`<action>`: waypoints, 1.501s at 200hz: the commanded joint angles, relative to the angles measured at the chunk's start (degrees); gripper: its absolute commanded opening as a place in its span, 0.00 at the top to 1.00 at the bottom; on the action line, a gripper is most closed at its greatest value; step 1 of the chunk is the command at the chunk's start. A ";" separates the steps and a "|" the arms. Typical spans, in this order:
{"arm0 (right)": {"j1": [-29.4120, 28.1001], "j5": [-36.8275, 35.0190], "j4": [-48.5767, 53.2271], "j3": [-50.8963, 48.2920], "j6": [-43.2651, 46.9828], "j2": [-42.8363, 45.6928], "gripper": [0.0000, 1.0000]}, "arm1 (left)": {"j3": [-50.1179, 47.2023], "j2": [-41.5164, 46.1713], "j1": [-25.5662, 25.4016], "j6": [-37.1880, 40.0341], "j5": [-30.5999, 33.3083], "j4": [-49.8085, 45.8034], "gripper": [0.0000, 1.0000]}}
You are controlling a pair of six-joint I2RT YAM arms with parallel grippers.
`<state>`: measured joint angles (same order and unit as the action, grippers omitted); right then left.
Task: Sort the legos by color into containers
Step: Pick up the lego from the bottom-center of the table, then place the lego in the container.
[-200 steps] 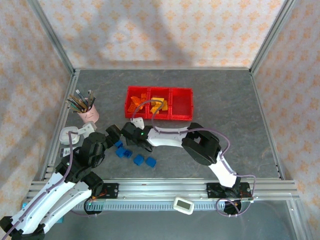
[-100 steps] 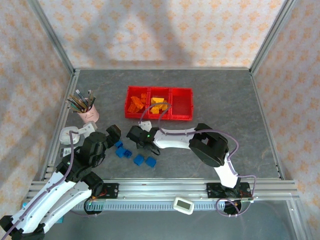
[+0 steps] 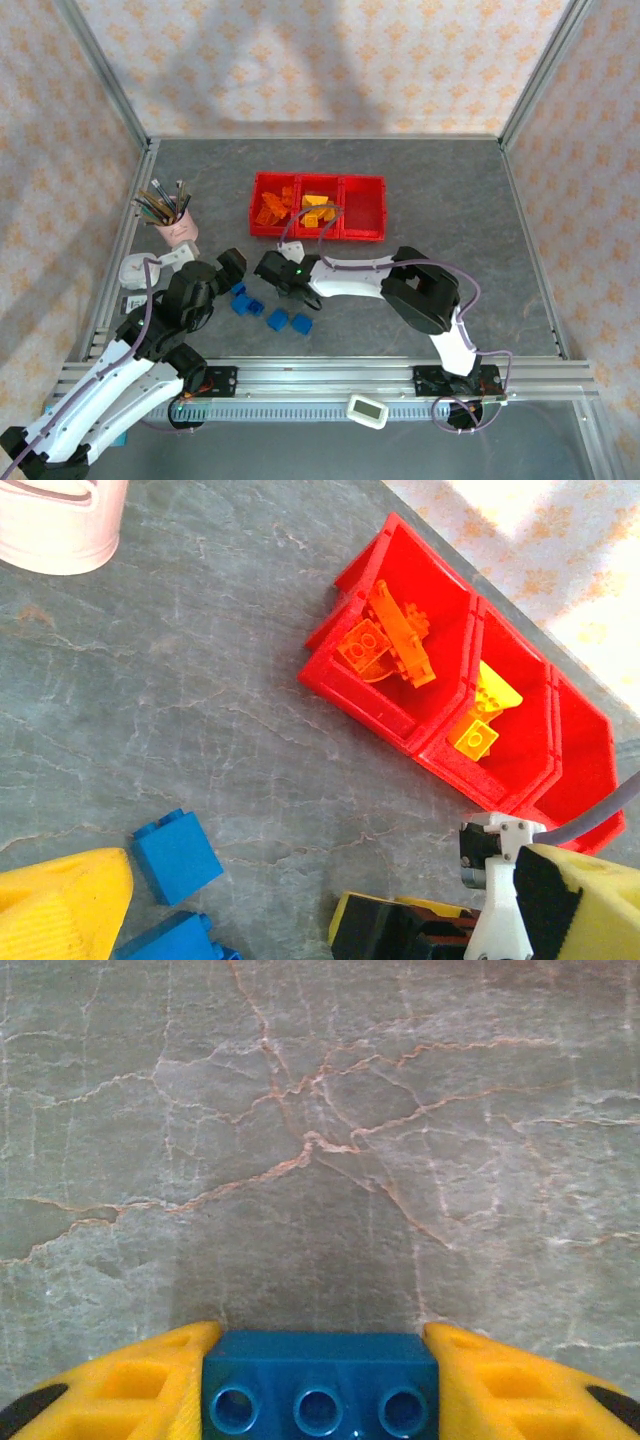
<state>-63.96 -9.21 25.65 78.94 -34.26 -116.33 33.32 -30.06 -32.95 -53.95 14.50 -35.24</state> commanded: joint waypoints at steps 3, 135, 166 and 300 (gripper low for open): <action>1.29 -1.93 -0.44 -2.01 0.33 6.26 0.54 | -0.02 -1.36 0.34 1.40 -1.77 2.80 0.01; 30.05 -3.00 -4.86 -0.63 12.86 12.59 0.52 | 3.29 -21.85 0.32 10.62 -16.53 25.39 0.01; 33.22 -1.09 -6.44 4.55 14.72 6.66 0.52 | 4.64 -25.23 0.28 11.24 -16.58 26.95 0.01; 32.92 3.62 -6.78 5.12 17.40 9.45 0.32 | 7.05 -26.95 0.48 13.01 -13.19 24.99 0.01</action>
<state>-28.69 -6.00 19.16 87.42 -17.65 -114.30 39.24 -58.85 -32.95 -41.89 -0.82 -9.10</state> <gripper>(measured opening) 0.664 0.991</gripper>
